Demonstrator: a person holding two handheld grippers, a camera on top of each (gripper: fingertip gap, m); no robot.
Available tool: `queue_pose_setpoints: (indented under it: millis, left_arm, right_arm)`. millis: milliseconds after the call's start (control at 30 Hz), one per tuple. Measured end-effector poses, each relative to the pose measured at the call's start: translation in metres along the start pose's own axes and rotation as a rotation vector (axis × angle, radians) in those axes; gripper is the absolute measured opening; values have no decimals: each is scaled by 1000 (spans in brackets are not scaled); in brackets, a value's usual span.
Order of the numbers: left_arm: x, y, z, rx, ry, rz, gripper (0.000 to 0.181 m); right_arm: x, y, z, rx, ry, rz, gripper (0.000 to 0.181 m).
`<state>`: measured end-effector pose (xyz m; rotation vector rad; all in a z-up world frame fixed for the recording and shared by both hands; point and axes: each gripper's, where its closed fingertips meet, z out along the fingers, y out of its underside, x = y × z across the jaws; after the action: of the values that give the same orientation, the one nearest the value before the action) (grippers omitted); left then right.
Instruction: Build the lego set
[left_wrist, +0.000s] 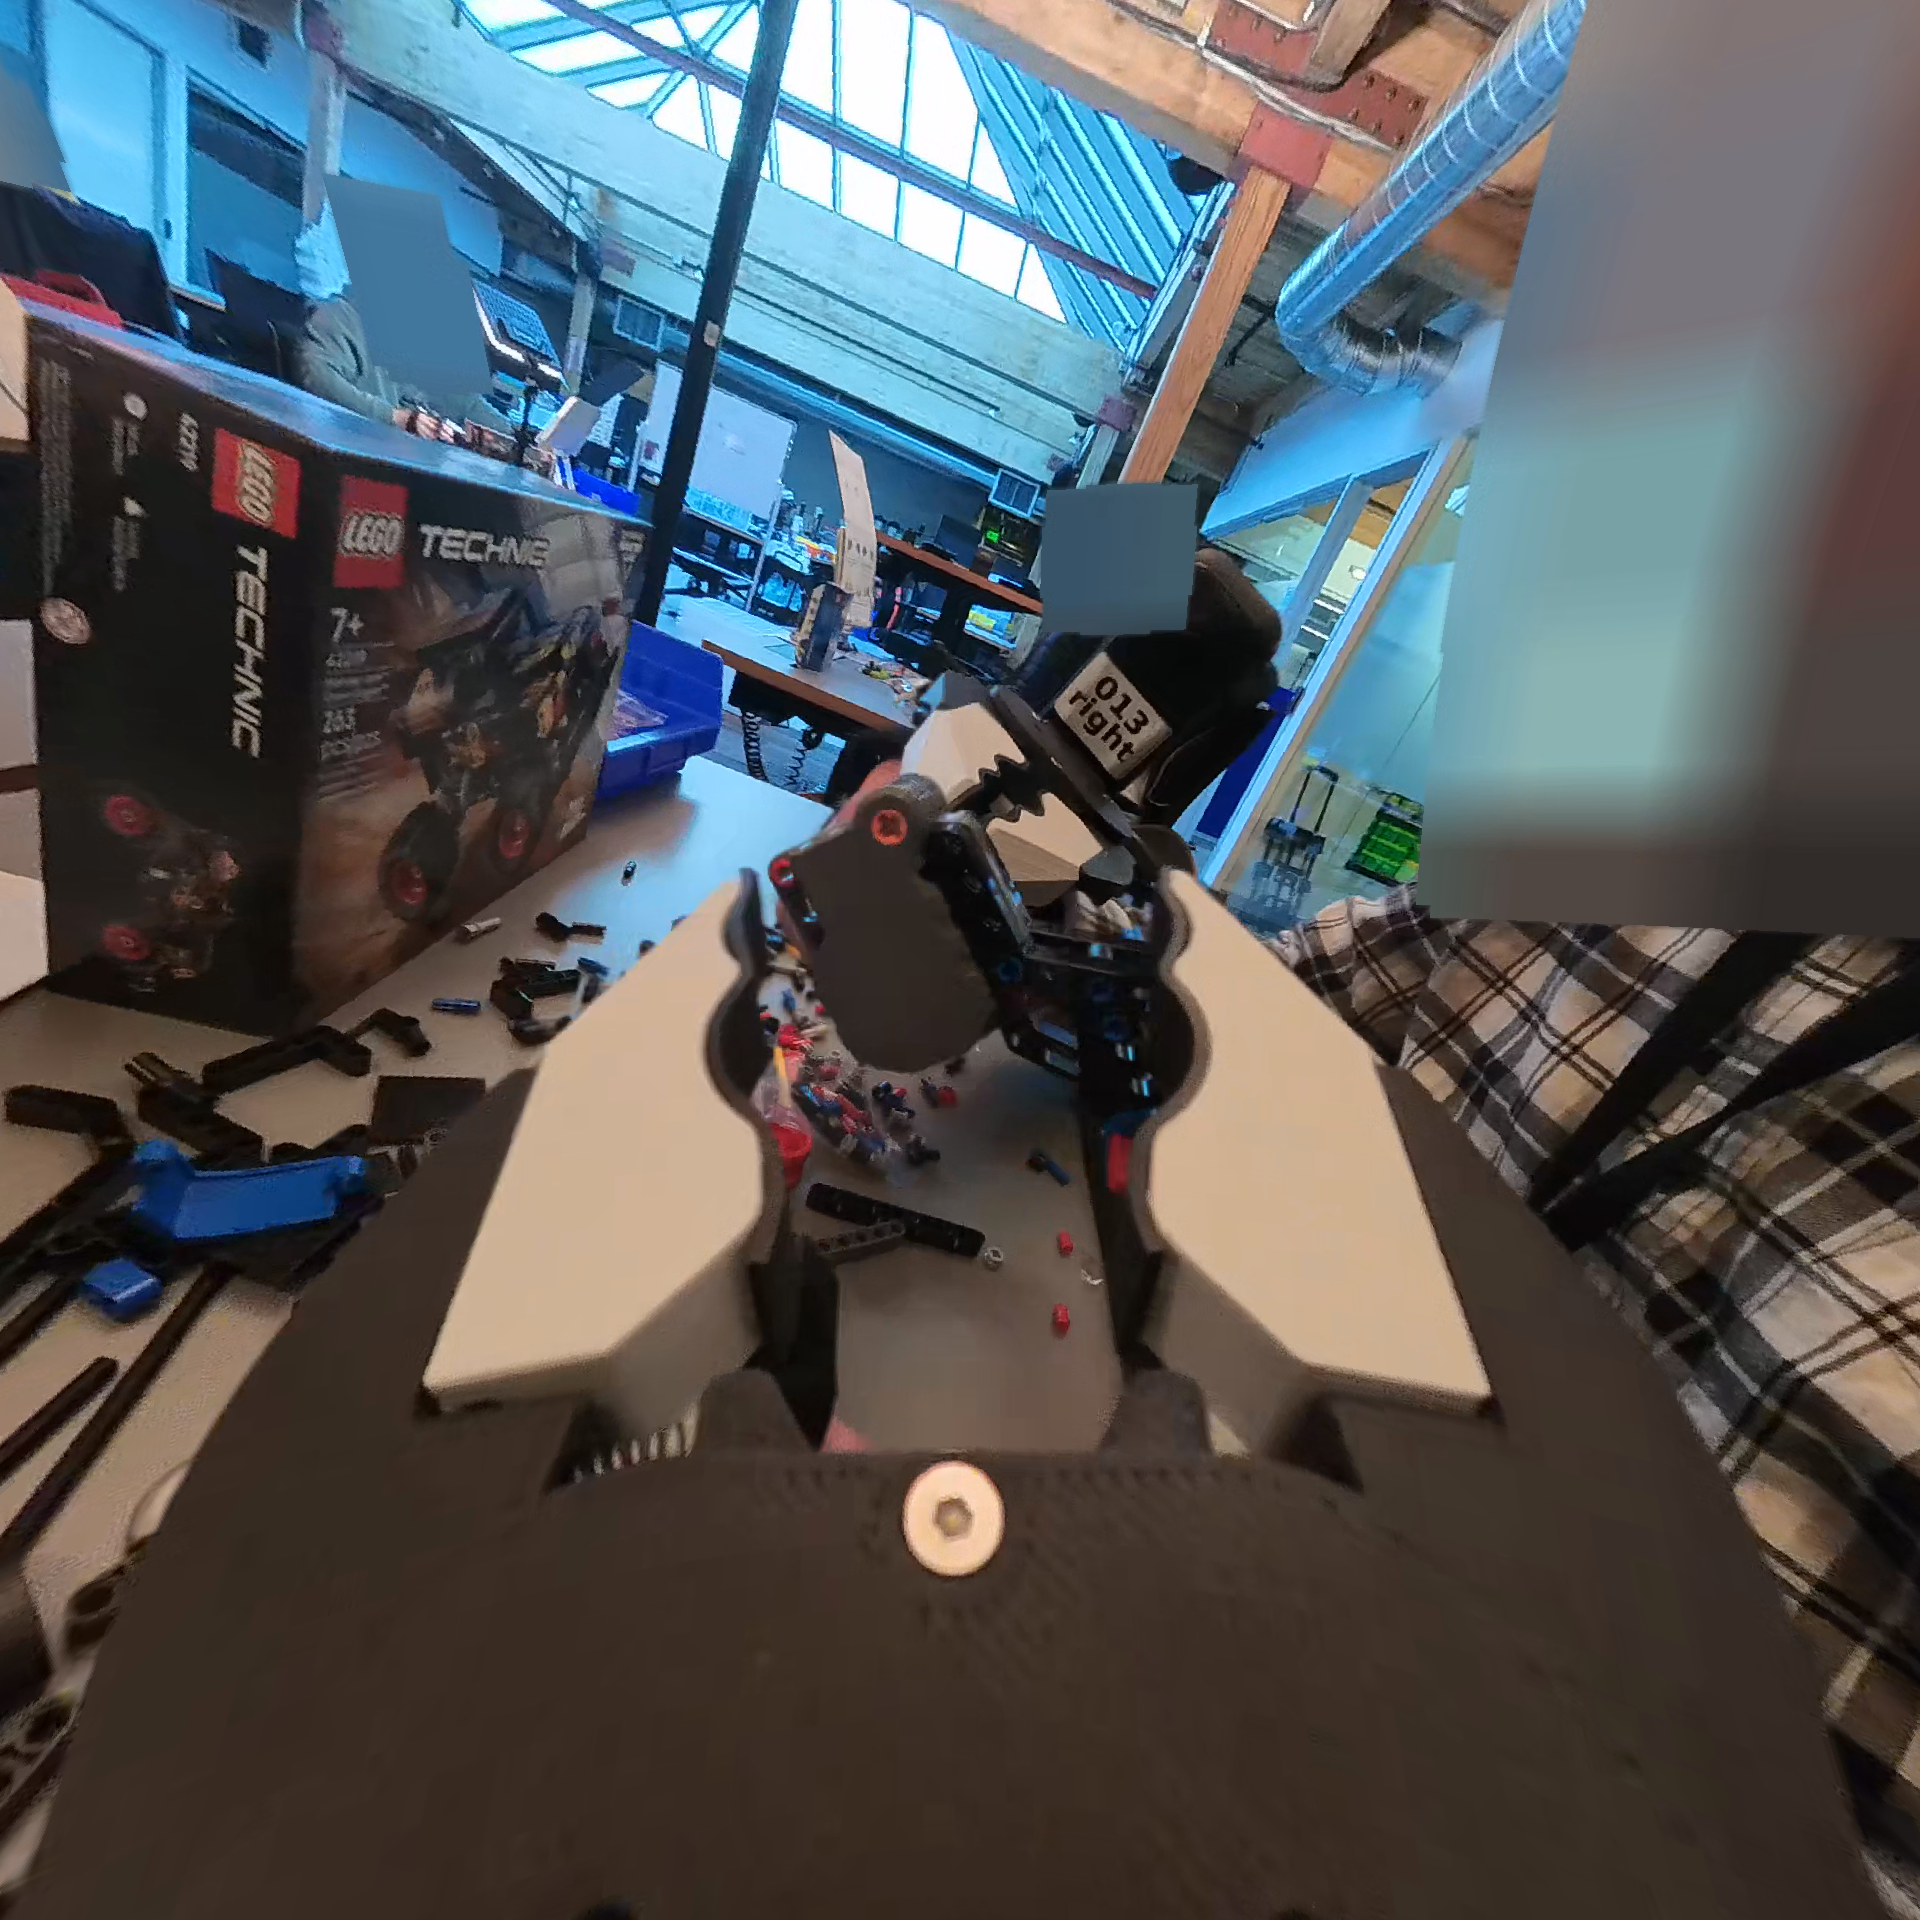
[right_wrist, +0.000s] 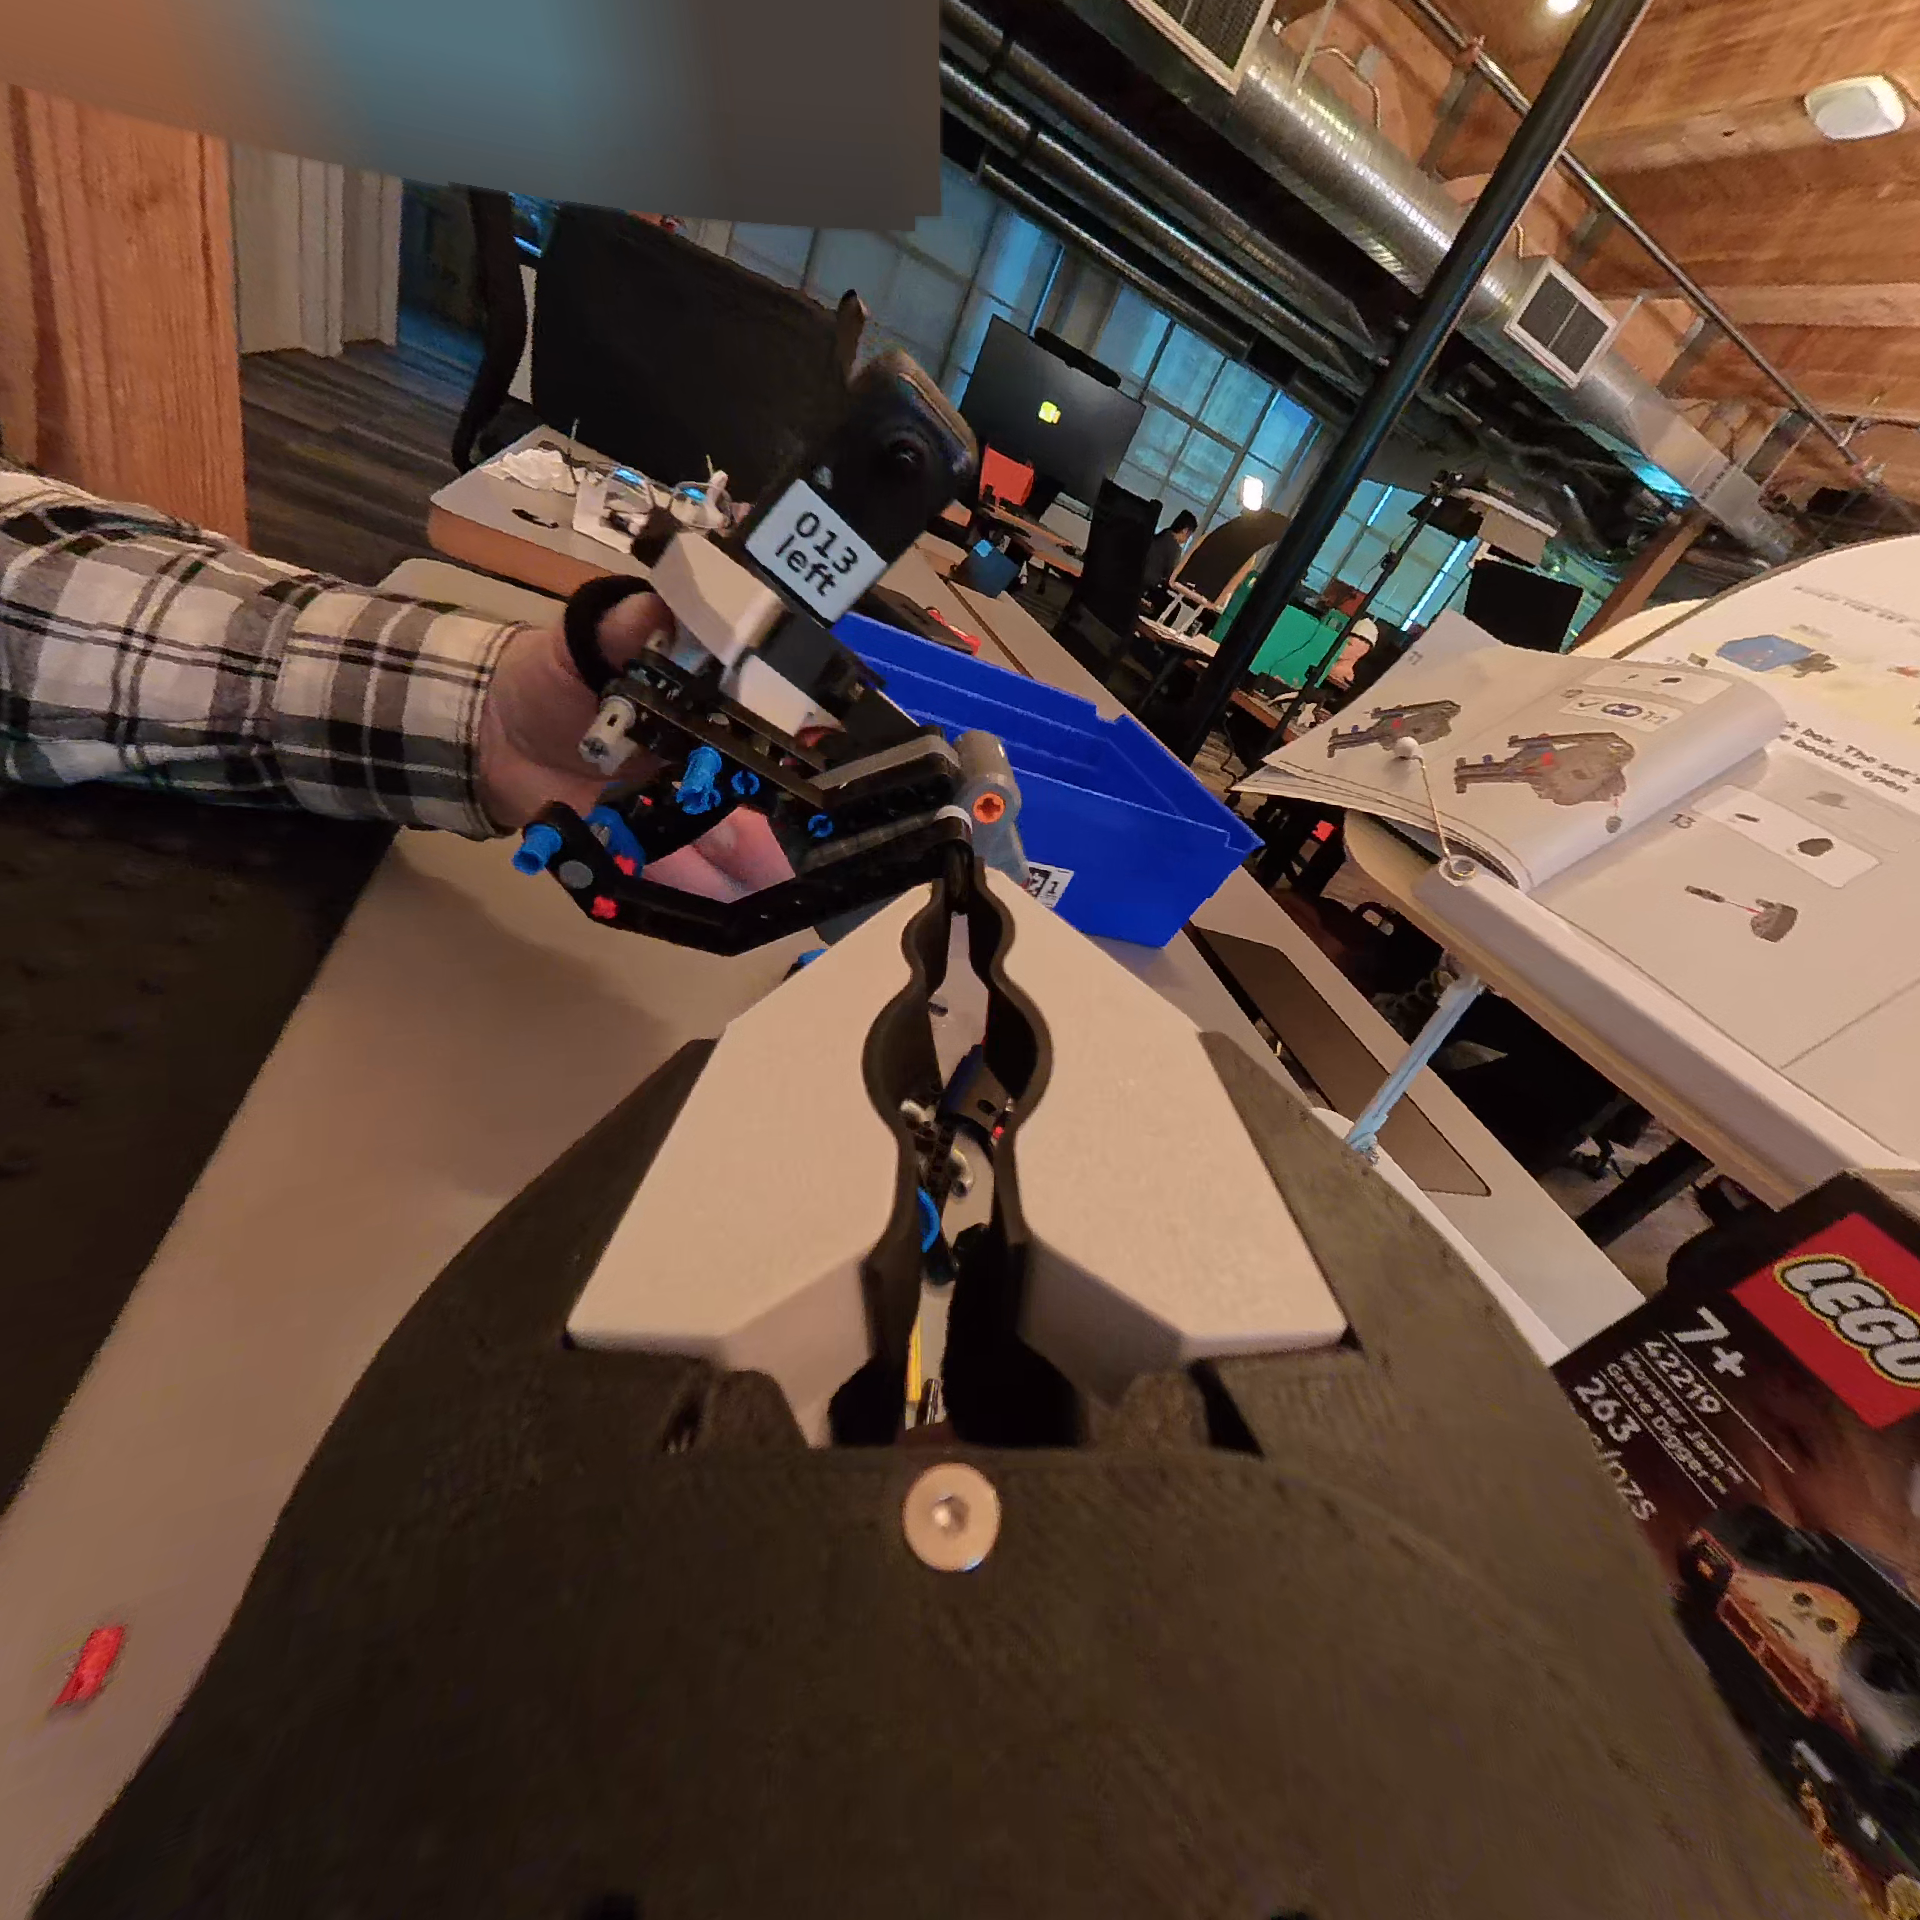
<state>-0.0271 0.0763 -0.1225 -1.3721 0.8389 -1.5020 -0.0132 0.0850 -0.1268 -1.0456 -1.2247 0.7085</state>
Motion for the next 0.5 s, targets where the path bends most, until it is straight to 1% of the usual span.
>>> queue_pose_setpoints:
  millis: [67, 167, 500]
  left_arm:
    - [-3, 3, 3, -9, -6, -12, 60]
    - [-6, 8, 4, -28, -20, -7, 48]
    - [-12, 11, 3, -68, -86, 65, 46]
  right_arm:
    - [-3, 0, 1, 5, -15, -3, 1]
    - [-6, -1, 1, 14, -29, -4, 1]
    - [-6, 8, 2, -16, -43, 18, 1]
